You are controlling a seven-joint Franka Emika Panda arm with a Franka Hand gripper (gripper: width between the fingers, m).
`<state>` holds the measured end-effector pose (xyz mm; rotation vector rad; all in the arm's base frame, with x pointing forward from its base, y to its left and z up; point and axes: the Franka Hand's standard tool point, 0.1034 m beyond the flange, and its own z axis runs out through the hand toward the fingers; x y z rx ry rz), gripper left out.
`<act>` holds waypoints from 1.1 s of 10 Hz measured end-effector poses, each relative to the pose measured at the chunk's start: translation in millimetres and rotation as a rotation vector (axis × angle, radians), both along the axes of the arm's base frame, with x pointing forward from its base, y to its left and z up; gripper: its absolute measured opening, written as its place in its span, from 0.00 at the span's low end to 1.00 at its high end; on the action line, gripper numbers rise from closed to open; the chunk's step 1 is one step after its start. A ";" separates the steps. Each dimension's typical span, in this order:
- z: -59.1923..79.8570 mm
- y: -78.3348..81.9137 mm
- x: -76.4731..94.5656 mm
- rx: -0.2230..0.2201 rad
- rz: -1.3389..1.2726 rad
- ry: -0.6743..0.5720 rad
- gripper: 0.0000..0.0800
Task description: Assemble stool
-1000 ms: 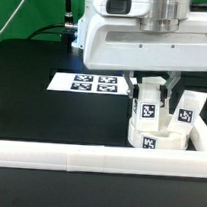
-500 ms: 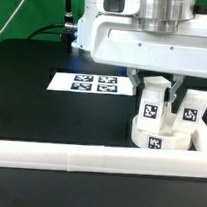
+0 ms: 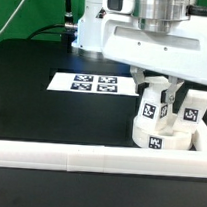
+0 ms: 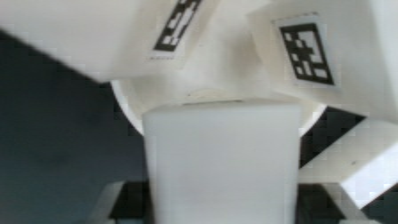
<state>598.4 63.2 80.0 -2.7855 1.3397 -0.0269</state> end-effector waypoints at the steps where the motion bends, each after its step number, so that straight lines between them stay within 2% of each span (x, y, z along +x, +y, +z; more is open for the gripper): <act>1: -0.2 0.4 -0.1 0.014 -0.091 0.003 0.42; 5: -0.7 5.2 2.2 0.077 -0.550 -0.012 0.42; 10: -0.9 6.9 3.1 0.117 -0.835 0.009 0.42; 11: -1.4 7.1 3.0 0.146 -0.989 0.021 0.42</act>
Offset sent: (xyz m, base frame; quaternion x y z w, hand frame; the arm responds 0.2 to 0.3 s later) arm -0.0077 -0.0003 -0.0042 0.0157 -0.0013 0.2321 0.9726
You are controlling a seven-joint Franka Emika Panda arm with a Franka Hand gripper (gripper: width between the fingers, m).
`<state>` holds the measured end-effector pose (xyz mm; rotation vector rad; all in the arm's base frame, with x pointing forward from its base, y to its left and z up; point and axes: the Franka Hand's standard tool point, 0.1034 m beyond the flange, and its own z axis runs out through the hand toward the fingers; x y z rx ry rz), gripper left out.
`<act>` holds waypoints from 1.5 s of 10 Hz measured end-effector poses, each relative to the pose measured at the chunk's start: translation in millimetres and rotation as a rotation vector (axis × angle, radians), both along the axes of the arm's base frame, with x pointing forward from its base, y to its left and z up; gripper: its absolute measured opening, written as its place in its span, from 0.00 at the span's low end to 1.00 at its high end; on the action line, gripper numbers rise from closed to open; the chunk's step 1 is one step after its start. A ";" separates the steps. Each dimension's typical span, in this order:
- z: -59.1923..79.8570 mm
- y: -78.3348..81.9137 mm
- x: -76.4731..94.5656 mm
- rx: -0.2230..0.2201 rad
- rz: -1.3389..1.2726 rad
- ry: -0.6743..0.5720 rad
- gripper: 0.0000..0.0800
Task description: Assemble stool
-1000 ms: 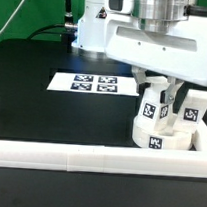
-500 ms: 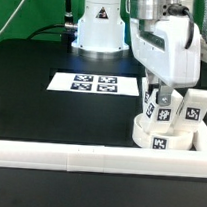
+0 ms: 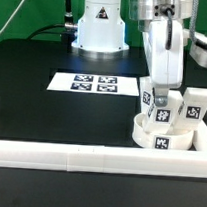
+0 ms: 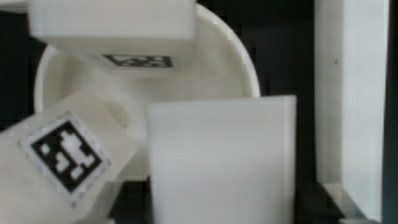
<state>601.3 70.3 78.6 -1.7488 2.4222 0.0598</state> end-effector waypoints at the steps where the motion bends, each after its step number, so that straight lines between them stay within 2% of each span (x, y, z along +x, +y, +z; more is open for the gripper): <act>1: -0.9 -1.5 0.2 0.030 -0.121 -0.001 0.42; 3: -1.0 0.0 2.3 0.070 -0.321 -0.006 0.42; 5: -0.9 5.1 2.4 0.089 -0.366 -0.016 0.42; 6: -1.5 6.3 1.9 0.096 -0.374 -0.014 0.52; 7: -1.9 7.2 1.6 0.097 -0.359 -0.017 0.52; 8: -0.1 6.6 2.4 0.095 -0.333 -0.022 0.69; 9: 8.8 5.0 5.8 0.097 -0.297 -0.040 0.79; 11: 24.9 7.0 10.5 0.108 -0.266 -0.061 0.81; 12: 21.0 6.6 9.3 0.104 -0.264 -0.058 0.81; 15: 19.0 7.5 7.3 0.067 -0.016 -0.078 0.81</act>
Offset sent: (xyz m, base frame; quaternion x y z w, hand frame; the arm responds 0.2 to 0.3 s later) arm -0.0082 0.0029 -0.0071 0.0203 -0.0116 0.2377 0.9711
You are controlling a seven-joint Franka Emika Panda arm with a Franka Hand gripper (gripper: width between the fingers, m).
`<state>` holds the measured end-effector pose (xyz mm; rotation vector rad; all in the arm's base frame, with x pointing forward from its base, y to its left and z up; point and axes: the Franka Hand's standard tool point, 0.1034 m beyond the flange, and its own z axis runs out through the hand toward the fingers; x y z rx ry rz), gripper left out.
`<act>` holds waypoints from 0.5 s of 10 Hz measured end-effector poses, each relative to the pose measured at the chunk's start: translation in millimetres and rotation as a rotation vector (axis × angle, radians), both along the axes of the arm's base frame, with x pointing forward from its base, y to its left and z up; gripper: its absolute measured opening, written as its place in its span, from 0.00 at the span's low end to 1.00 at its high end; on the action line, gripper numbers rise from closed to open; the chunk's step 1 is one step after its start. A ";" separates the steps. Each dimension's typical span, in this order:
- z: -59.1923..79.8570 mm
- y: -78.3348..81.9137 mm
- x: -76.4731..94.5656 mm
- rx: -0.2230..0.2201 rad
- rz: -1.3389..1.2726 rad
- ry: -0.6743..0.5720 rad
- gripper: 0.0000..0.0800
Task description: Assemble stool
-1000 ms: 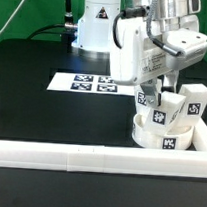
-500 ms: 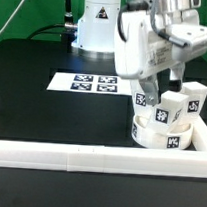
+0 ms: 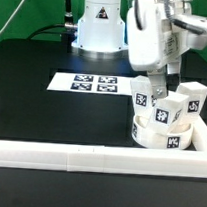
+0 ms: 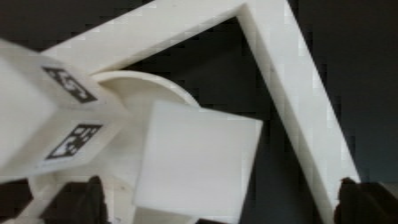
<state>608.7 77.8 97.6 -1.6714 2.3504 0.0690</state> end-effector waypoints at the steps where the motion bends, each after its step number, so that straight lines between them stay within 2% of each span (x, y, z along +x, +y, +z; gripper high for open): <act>1: 2.5 2.6 -0.1 -0.019 0.163 0.012 0.81; 3: 5.9 2.5 3.9 -0.067 0.413 -0.051 0.81; 5: 5.4 2.2 3.7 -0.092 0.559 -0.079 0.81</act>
Offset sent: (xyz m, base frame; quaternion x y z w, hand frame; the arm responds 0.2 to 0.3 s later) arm 0.0030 0.0152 0.0038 0.0042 -0.0260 -0.3436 0.9387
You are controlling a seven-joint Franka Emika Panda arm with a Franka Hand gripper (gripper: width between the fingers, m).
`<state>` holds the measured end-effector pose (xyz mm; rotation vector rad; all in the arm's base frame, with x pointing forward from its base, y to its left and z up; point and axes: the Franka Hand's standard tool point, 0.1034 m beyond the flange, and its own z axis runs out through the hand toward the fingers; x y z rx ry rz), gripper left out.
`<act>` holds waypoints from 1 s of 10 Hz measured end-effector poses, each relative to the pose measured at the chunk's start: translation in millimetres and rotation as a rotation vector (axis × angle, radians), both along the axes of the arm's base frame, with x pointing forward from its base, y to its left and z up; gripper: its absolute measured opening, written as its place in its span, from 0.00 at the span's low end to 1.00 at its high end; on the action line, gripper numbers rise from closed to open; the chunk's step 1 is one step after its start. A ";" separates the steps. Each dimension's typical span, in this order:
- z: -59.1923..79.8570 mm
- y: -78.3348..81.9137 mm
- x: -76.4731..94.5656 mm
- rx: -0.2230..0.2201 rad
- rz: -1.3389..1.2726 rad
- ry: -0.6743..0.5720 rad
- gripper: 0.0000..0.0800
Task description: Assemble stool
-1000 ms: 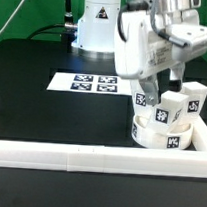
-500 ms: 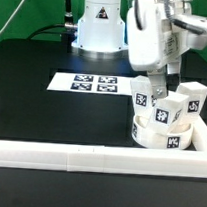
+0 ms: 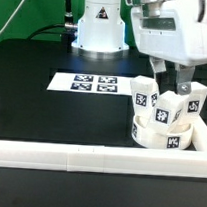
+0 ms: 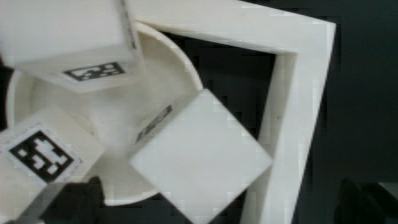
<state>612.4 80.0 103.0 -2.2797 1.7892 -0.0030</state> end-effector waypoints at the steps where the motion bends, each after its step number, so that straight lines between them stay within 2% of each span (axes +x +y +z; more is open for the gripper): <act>1: -0.1 -0.3 0.0 -0.011 0.061 -0.011 0.81; 3: -0.3 -0.1 -0.2 -0.033 0.179 -0.032 0.81; 4: -0.8 3.5 -1.4 -0.072 0.335 -0.047 0.81; 6: -3.9 8.8 -3.3 -0.111 0.614 -0.085 0.81; 10: -5.7 4.0 -3.3 -0.158 0.870 -0.124 0.81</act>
Offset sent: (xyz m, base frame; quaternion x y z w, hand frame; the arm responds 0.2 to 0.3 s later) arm -0.0028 0.0172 0.0011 -0.0203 0.0079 -0.3388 0.9406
